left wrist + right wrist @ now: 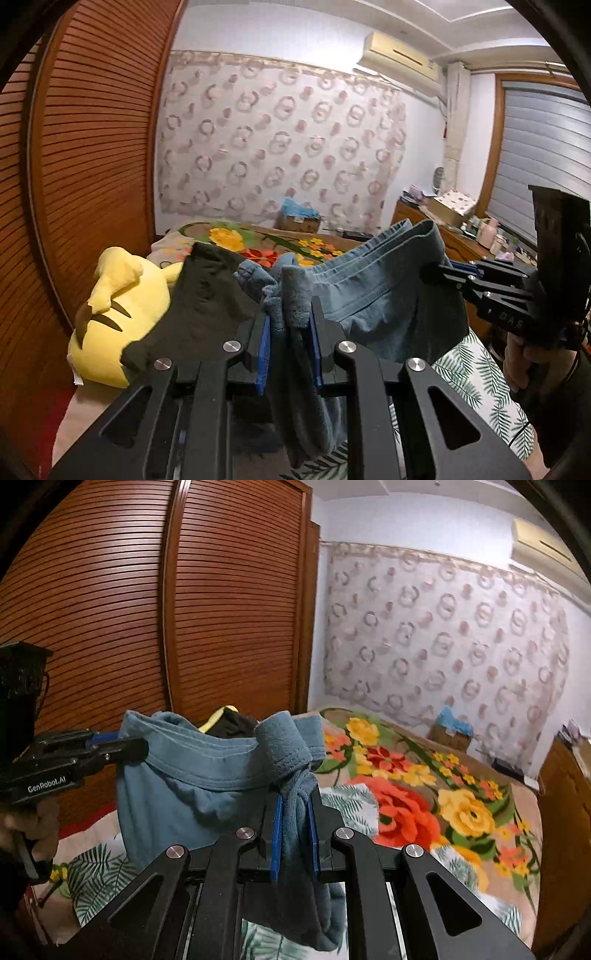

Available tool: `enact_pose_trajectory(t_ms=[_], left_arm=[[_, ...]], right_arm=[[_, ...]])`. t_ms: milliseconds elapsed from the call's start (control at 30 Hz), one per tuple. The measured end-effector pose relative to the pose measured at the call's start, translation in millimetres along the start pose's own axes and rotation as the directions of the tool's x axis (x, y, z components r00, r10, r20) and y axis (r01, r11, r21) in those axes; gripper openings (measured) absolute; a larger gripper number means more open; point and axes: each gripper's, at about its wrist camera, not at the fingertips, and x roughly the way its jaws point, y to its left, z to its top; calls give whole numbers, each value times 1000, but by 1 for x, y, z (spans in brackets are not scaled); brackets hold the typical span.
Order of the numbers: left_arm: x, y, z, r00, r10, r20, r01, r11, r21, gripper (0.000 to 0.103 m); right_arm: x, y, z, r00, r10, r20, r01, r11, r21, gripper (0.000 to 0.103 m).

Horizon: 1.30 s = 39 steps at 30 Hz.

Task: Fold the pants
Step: 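Lift the folded shorts with the right tool and carry them to the clothes stack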

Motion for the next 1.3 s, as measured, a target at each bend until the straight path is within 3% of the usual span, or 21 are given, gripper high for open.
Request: enact_pose_trajectory(t_ms=[533, 800, 1033, 1300], left_arm=[[6, 32, 6, 996, 90, 27, -88, 994, -66, 19], [11, 44, 2, 995, 96, 28, -92, 989, -119, 19], [13, 52, -8, 984, 177, 32, -170, 973, -155, 19], [20, 60, -27, 967, 253, -22, -253, 952, -169, 21]], right_arm=[[66, -26, 23, 992, 118, 38, -111, 982, -150, 12], [108, -30, 32, 989, 150, 10, -145, 972, -186, 12], [135, -33, 37, 981, 195, -13, -193, 956, -222, 12], [169, -37, 39, 966, 242, -86, -255, 941, -220, 12]])
